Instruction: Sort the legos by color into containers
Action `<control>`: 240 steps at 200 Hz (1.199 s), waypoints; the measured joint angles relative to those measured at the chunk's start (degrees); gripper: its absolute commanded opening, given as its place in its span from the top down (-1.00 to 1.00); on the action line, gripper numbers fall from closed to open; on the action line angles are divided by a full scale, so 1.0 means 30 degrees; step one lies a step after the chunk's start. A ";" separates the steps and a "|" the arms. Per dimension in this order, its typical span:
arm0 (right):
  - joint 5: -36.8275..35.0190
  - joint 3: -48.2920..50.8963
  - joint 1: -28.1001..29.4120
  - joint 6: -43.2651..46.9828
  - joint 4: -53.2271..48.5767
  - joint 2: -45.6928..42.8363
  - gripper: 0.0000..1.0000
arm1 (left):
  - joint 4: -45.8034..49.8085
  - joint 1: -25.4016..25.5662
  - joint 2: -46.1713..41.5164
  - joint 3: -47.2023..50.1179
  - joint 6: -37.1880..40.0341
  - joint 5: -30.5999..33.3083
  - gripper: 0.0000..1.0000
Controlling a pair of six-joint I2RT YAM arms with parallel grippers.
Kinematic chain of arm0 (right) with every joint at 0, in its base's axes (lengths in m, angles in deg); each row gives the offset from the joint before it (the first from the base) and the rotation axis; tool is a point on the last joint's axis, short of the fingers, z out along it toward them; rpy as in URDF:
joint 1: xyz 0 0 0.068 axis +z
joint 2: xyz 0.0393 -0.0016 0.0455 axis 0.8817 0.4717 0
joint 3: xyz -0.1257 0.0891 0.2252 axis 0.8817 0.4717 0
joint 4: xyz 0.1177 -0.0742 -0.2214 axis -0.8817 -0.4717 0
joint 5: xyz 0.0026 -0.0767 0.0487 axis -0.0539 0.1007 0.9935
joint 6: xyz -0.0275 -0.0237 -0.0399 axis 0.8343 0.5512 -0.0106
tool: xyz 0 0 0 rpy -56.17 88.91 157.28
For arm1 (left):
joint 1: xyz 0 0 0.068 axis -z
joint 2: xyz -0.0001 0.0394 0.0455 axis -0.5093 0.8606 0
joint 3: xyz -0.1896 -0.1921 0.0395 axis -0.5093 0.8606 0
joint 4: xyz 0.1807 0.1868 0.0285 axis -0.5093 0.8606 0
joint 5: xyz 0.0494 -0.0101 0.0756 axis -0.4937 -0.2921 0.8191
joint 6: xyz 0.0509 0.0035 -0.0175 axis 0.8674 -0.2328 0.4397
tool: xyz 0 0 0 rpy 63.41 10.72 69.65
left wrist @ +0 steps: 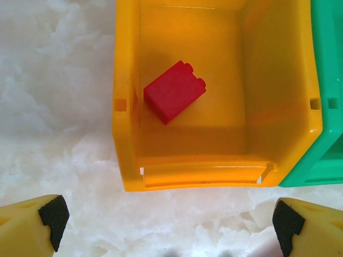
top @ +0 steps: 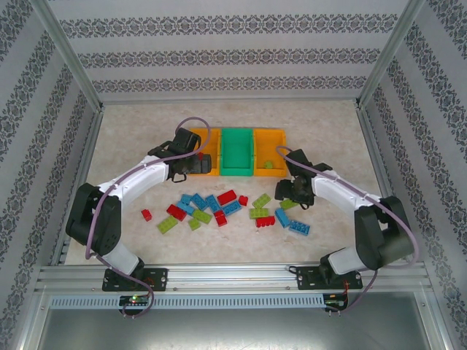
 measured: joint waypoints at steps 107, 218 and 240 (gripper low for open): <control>0.3978 0.1894 -0.1829 -0.5056 0.0401 -0.0736 -0.64 | -0.1967 0.0000 -0.1173 0.1515 0.1362 0.0423 -0.99; 0.4481 -0.0007 -0.2193 -0.6834 0.1086 0.2404 -0.49 | -0.2863 0.0000 -0.1530 0.2798 0.2514 0.0423 -0.99; 0.4473 -0.0794 -0.2302 -0.6819 0.0233 0.3271 -0.44 | -0.2871 0.0000 -0.1851 0.3140 0.2579 0.0430 -0.99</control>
